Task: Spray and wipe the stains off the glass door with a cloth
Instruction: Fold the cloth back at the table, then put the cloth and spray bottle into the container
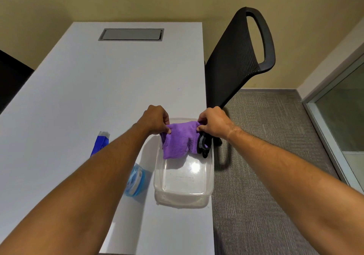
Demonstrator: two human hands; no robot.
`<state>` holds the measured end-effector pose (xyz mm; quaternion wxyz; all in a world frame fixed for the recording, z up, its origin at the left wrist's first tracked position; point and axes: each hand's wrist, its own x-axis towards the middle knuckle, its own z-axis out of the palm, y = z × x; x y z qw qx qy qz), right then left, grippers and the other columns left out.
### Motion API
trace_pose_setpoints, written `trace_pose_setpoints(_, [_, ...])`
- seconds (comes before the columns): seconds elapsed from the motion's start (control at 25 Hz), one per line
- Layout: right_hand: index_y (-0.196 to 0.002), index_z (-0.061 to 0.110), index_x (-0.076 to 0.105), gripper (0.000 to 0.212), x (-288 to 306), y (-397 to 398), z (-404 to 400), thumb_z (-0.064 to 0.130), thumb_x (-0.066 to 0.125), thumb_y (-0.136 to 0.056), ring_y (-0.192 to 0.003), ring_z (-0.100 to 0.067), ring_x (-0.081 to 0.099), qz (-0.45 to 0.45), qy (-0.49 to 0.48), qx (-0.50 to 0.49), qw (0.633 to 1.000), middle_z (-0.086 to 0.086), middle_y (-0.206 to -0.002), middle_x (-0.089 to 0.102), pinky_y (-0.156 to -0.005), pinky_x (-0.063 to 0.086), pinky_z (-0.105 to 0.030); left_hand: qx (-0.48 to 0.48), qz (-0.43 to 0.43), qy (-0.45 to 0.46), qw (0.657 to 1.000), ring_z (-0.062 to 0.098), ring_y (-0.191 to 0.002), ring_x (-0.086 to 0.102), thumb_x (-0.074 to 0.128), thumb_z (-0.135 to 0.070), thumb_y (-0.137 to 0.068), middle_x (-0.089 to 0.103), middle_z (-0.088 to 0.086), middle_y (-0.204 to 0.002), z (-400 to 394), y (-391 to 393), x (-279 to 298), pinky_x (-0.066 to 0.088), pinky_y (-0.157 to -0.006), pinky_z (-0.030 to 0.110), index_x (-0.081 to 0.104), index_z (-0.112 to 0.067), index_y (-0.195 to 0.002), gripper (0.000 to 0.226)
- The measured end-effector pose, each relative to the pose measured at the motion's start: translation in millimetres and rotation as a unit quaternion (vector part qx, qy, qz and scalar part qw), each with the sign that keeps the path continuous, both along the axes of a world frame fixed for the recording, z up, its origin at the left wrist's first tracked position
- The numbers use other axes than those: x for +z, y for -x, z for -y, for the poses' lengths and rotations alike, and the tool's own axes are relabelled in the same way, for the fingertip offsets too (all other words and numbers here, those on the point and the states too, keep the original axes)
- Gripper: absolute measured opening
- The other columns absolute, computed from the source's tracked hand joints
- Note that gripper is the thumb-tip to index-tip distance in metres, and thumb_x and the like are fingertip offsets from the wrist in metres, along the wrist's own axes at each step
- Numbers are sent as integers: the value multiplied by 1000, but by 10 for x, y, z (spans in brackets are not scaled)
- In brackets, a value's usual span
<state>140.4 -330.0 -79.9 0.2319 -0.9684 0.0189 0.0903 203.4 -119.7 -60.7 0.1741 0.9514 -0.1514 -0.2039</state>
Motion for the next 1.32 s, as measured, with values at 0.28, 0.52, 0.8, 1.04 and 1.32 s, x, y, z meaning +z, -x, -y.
trace_pose_setpoints(0.28, [-98, 14, 72, 14, -1, 111, -162, 23, 65, -90, -88, -24, 67, 44, 91, 27, 994, -5, -91, 72, -79, 56, -35, -40, 27, -54, 997, 23, -84, 65, 86, -29, -71, 71, 12, -99, 10, 46, -35, 53, -75, 30, 71, -7, -97, 38])
trace_pose_setpoints(0.52, [-136, 12, 52, 58, 84, 335, -205, 50, 52, -92, -116, -26, 53, 73, 152, 47, 985, -11, -129, 58, -96, 49, -39, -116, 124, -83, 982, 28, -120, 50, 70, -59, -75, 51, 12, -136, 17, 278, 54, 46, -97, 39, 45, -12, -138, 83])
trace_pose_setpoints(0.8, [-156, 11, 11, 94, 108, 550, -369, 74, 24, -87, -150, -34, 15, 70, 204, 9, 976, -20, -163, 12, -121, 15, -45, -141, 167, -118, 969, 31, -151, -2, 31, -85, -69, -5, 13, -164, -60, 581, -49, 0, -121, 44, -5, -16, -155, 116])
trace_pose_setpoints(1.04, [-157, 11, 4, 100, 178, 804, -592, 77, 14, -83, -152, -31, 4, 80, 180, -38, 980, -18, -165, 2, -124, 8, -46, -158, 194, -91, 964, 28, -150, -12, 24, -85, -70, -14, 10, -163, -217, 772, 13, -11, -118, 42, -11, -15, -154, 115])
trace_pose_setpoints(1.32, [-157, 11, 0, 99, 360, 1102, -900, 76, 17, -84, -152, -31, -1, 94, 181, -68, 977, -17, -165, -2, -122, 2, -45, -197, 211, -53, 956, 26, -150, -15, 5, -95, -58, -17, 8, -162, -446, 1041, 221, -10, -121, 43, -12, -15, -153, 125])
